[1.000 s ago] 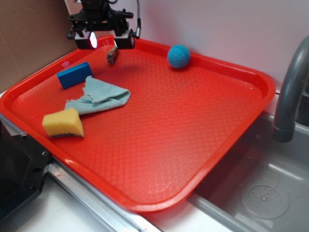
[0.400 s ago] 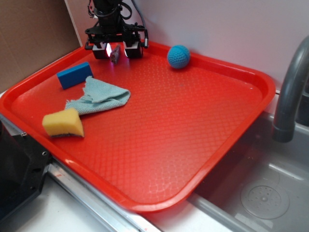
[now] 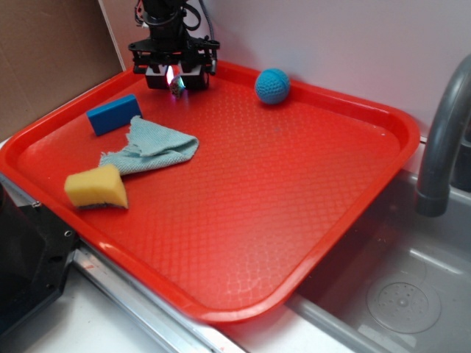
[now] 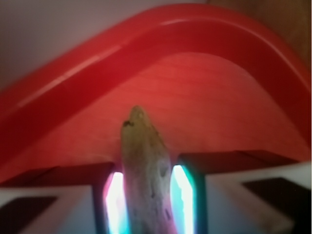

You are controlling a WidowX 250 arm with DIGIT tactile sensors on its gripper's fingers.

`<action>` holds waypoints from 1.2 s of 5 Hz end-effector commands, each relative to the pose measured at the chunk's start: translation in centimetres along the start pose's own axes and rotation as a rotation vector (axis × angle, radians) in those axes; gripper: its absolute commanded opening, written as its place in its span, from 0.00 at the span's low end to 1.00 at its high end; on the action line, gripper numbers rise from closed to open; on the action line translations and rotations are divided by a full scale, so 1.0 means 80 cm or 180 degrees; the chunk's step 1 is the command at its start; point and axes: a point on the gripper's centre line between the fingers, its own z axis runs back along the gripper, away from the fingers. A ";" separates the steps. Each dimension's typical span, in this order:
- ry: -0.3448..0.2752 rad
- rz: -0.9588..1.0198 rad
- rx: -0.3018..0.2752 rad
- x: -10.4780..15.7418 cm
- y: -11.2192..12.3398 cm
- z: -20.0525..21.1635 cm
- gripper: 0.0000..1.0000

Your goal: Grab the wood chip.

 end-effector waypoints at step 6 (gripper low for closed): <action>0.0576 -0.0946 -0.0857 -0.126 0.065 0.269 0.00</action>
